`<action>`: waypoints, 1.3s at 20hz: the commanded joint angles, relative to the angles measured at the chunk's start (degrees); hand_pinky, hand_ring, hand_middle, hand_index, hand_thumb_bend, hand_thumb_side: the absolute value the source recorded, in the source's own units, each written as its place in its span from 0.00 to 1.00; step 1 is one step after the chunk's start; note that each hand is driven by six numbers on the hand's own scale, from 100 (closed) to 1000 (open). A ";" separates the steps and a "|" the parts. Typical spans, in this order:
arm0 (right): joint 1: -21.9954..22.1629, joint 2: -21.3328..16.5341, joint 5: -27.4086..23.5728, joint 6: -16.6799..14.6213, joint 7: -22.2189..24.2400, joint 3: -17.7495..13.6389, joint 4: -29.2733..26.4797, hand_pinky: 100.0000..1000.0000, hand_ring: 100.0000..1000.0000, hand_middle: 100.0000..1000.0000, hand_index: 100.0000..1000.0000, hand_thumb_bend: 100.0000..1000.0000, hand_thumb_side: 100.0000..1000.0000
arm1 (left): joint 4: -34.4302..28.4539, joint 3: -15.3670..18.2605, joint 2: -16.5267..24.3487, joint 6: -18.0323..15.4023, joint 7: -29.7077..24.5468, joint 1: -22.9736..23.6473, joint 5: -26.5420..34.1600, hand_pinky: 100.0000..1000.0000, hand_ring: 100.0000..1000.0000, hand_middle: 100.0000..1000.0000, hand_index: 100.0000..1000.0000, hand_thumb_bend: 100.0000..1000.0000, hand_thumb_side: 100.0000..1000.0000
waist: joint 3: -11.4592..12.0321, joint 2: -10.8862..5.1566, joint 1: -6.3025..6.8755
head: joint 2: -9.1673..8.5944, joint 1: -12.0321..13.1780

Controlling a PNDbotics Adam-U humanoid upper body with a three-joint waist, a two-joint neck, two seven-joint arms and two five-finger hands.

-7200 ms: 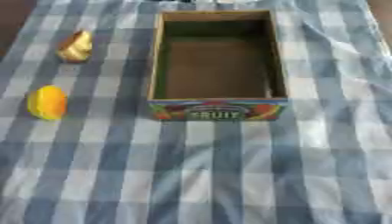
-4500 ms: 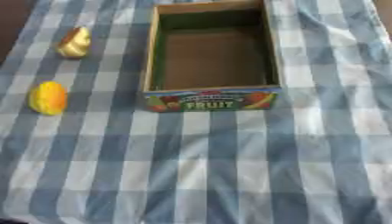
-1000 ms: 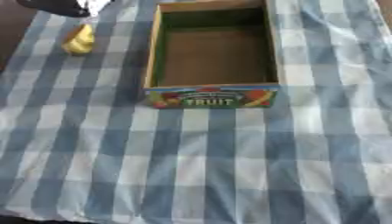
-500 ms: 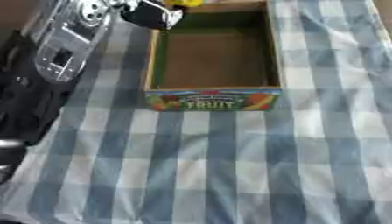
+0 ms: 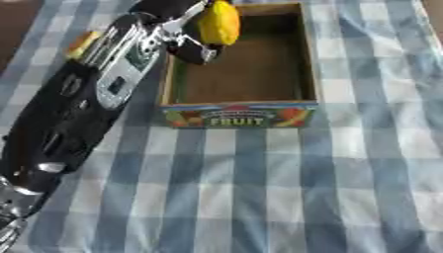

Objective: Pick up objects on the table and place them in the box.

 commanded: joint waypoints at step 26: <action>3.67 -5.48 1.64 0.29 -0.89 -0.77 -1.19 0.76 0.85 0.68 0.74 0.00 0.59 | -23.53 12.36 31.48 7.81 -1.52 13.90 15.41 0.87 0.89 0.82 0.92 0.49 0.00 | 4.57 -3.78 1.68 | 2.51 -5.35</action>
